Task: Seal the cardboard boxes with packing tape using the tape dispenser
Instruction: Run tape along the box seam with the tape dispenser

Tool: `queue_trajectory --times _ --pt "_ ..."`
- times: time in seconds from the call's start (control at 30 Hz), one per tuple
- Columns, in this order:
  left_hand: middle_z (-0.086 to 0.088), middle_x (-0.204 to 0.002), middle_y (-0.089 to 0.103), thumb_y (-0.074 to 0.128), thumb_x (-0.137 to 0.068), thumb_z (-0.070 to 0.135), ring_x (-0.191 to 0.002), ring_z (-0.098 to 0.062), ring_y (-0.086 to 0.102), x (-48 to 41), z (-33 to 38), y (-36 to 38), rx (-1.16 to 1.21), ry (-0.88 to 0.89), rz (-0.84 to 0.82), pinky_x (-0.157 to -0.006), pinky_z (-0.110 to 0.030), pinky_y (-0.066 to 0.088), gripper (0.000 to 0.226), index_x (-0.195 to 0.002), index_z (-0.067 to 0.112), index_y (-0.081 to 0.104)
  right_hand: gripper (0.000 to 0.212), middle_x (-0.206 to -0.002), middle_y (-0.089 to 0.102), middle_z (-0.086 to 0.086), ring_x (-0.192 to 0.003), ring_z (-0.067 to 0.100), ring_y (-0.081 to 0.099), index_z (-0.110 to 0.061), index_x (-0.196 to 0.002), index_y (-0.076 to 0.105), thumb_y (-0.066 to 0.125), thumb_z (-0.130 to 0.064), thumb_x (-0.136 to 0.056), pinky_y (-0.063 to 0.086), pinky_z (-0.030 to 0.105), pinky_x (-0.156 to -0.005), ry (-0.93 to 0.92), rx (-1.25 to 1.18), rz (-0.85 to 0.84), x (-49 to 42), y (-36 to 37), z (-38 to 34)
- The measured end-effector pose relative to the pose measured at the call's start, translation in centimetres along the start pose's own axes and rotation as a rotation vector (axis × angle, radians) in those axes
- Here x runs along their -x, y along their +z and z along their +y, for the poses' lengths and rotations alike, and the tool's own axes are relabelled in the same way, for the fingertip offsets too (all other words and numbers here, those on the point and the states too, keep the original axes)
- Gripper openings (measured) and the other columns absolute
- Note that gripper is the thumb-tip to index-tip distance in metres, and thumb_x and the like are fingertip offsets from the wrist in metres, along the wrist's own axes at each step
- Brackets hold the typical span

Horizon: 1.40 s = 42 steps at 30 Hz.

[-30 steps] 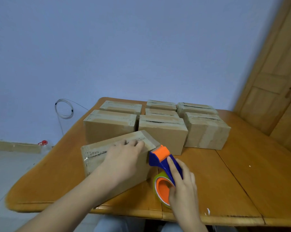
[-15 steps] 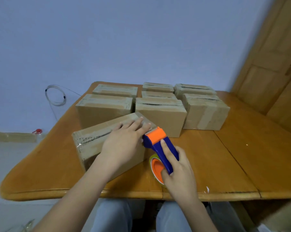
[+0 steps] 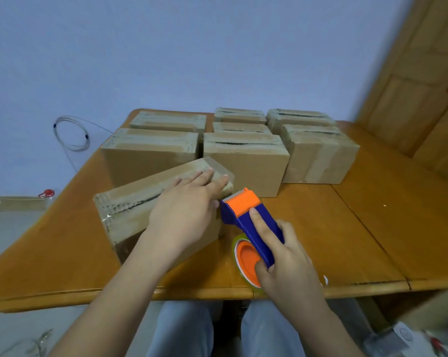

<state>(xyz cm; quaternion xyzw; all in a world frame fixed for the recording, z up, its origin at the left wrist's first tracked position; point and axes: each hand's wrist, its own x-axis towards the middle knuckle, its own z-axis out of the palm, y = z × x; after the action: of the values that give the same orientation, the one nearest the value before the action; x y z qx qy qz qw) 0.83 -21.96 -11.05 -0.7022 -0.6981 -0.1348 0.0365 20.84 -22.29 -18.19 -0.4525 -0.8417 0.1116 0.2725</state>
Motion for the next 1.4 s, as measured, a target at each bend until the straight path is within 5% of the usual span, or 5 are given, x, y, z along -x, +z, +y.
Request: queue_trajectory --times 0.4,0.6,0.9,1.4 --pt "0.008 -0.161 0.012 0.04 -0.103 0.033 -0.148 -0.011 0.008 -0.2 -0.2 -0.1 0.025 0.003 -0.009 -0.12 -0.036 0.015 0.056 -0.15 0.043 0.013 0.091 -0.139 0.013 -0.01 -0.117 0.007 0.033 -0.056 -0.118 -0.035 0.051 -0.037 -0.095 0.043 0.011 -0.08 0.095 0.128 -0.192 0.7 -2.5 -1.1" --pt "0.009 -0.16 0.015 0.039 -0.103 0.035 -0.148 -0.011 0.013 0.0 -0.1 -0.1 0.003 0.02 0.007 -0.119 -0.035 0.018 0.054 -0.15 0.043 0.016 0.081 -0.133 0.023 -0.006 -0.098 0.01 0.044 -0.049 -0.145 -0.012 0.05 -0.033 -0.094 0.041 0.015 -0.07 0.086 0.16 -0.241 -0.7 -3.0 -1.5" --pt "0.012 -0.158 0.021 0.027 -0.103 0.048 -0.145 -0.006 0.019 -0.4 -0.3 -0.7 0.064 0.022 -0.008 -0.113 -0.026 0.021 0.044 -0.147 0.046 0.027 0.075 -0.105 0.027 -0.006 -0.067 0.008 0.038 -0.052 -0.146 0.005 0.049 -0.024 -0.092 0.03 0.018 -0.051 0.02 0.29 -0.322 -3.8 -5.4 -1.7" --pt "0.013 -0.159 0.018 0.024 -0.103 0.044 -0.145 -0.011 0.02 -0.2 0.0 -1.6 0.038 0.019 -0.101 -0.109 -0.029 0.028 0.046 -0.149 0.043 0.023 0.069 -0.118 0.036 0.004 -0.084 0.02 0.046 -0.048 -0.147 0.003 0.045 -0.028 -0.095 0.047 0.027 -0.07 -0.134 0.566 -0.306 -5.1 -6.7 -1.6"
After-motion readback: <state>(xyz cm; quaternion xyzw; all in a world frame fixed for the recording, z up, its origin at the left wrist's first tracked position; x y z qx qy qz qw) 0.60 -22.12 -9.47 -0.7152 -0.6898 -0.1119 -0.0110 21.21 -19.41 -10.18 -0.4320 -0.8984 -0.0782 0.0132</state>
